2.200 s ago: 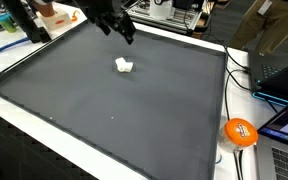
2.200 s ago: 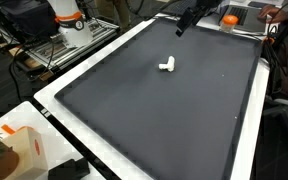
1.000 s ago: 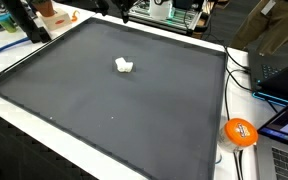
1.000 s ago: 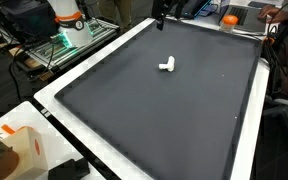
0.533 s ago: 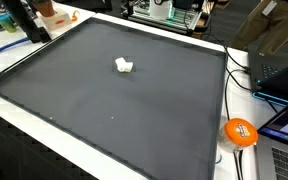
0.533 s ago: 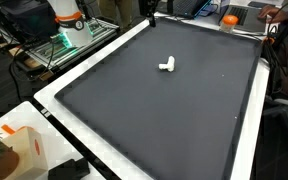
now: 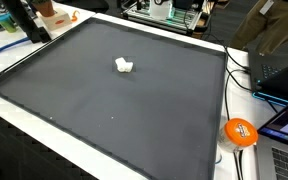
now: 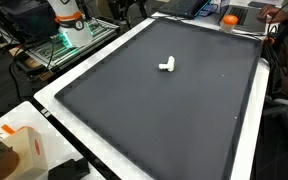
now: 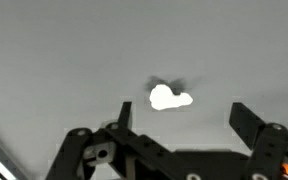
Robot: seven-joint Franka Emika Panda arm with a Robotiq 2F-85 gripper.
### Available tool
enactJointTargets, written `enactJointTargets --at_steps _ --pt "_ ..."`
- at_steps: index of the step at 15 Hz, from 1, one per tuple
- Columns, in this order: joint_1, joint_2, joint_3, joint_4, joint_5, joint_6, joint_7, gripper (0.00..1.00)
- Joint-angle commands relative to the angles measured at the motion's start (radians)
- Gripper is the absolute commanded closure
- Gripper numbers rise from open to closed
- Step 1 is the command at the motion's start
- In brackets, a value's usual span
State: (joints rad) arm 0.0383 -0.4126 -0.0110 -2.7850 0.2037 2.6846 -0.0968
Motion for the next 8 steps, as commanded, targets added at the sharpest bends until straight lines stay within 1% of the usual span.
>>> enactJointTargets --at_steps 1,2,3,4,7,8 --pt "0.014 -0.097 -0.055 -0.013 0.006 0.067 -0.009 0.00" --pt "0.015 -0.113 -0.072 -0.002 0.002 0.053 -0.023 0.00" --pt "0.020 -0.124 -0.094 0.014 0.004 0.013 -0.040 0.00" --pt "0.011 -0.082 -0.063 0.027 -0.013 0.039 0.000 0.00" --pt "0.011 -0.102 -0.086 0.032 -0.011 0.031 -0.017 0.00" --pt "-0.027 -0.041 -0.038 0.055 -0.045 0.079 0.042 0.00"
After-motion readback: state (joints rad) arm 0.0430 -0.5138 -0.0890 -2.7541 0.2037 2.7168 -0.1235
